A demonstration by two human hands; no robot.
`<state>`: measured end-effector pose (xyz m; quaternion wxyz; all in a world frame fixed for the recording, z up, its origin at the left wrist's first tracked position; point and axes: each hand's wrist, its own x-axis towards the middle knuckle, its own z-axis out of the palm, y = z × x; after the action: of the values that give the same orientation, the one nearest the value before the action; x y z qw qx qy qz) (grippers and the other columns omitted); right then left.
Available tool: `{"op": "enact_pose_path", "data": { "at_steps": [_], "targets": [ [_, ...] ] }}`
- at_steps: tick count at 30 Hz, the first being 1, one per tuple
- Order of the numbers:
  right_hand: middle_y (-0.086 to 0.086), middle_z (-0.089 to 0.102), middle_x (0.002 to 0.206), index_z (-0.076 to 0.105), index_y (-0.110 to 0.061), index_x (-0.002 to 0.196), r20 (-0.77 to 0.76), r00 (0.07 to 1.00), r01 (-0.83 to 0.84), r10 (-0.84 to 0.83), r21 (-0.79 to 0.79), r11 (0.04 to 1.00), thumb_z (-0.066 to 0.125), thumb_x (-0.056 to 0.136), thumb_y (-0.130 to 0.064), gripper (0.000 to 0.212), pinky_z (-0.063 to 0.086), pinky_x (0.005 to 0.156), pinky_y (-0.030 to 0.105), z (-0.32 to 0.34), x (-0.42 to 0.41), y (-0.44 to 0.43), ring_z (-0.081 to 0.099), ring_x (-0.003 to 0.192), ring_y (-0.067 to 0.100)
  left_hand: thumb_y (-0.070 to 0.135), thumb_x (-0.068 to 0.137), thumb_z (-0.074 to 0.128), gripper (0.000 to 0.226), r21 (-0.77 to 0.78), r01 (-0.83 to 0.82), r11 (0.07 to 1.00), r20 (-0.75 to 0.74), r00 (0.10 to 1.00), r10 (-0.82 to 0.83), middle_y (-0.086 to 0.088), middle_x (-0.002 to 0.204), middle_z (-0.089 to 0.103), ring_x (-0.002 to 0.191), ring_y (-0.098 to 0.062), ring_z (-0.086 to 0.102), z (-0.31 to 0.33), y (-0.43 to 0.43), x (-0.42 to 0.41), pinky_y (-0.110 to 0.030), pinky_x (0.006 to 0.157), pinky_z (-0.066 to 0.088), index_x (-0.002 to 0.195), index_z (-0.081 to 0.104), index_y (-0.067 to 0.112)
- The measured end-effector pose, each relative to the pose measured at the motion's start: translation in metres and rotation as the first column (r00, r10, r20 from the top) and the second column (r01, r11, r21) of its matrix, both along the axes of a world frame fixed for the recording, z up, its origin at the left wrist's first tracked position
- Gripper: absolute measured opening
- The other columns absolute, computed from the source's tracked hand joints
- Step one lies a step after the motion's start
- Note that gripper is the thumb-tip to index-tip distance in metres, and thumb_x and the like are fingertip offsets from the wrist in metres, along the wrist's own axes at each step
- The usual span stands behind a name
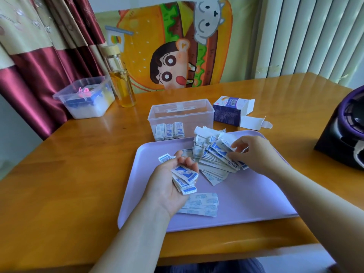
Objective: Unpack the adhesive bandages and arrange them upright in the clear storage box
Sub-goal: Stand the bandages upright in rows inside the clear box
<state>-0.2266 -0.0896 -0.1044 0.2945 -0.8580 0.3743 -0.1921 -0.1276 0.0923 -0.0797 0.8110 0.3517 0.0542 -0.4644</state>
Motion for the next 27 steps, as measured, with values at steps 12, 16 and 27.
{"op": "enact_pose_path", "data": {
  "at_steps": [12, 16, 27],
  "targets": [
    [-0.002, 0.064, 0.066, 0.069, -0.016, 0.086, 0.207, 0.974, 0.081, -0.095, 0.074, 0.994, 0.068, 0.082, -0.022, 0.007, 0.034, 0.049, 0.022, 0.011, -0.015, -0.004, 0.052, 0.056, 0.008, 0.011, 0.091, 0.048, 0.011, -0.032, 0.079, 0.996, 0.001, 0.997, -0.079, 0.003, 0.063, 0.049, 0.037, -0.005, 0.028, -0.001, -0.001, 0.002, -0.013, 0.035, 0.025, 0.103, 0.049, 0.01],
    [-0.004, 0.067, 0.062, 0.063, -0.017, 0.079, 0.263, 0.964, -0.108, 0.045, 0.228, 0.968, 0.074, 0.077, -0.021, 0.012, 0.036, 0.043, 0.017, 0.023, -0.014, 0.022, 0.053, 0.047, 0.003, 0.017, 0.094, 0.047, 0.026, -0.042, 0.018, 0.999, 0.044, 0.999, -0.016, 0.007, 0.058, 0.05, 0.037, -0.004, 0.028, 0.001, -0.001, 0.006, -0.013, 0.035, 0.025, 0.116, 0.055, 0.009],
    [-0.01, 0.066, 0.079, 0.068, -0.028, 0.081, 0.019, 0.96, -0.279, 0.28, -0.009, 0.96, 0.076, 0.073, -0.041, 0.017, 0.037, 0.057, 0.012, 0.009, 0.003, 0.061, 0.051, 0.061, -0.002, 0.017, 0.095, 0.045, 0.02, -0.068, -0.012, 0.998, 0.074, 0.997, 0.017, 0.008, 0.059, 0.049, 0.037, -0.004, 0.029, 0.003, 0.001, 0.011, -0.013, 0.035, 0.026, 0.11, 0.058, 0.013]
  ]
}}
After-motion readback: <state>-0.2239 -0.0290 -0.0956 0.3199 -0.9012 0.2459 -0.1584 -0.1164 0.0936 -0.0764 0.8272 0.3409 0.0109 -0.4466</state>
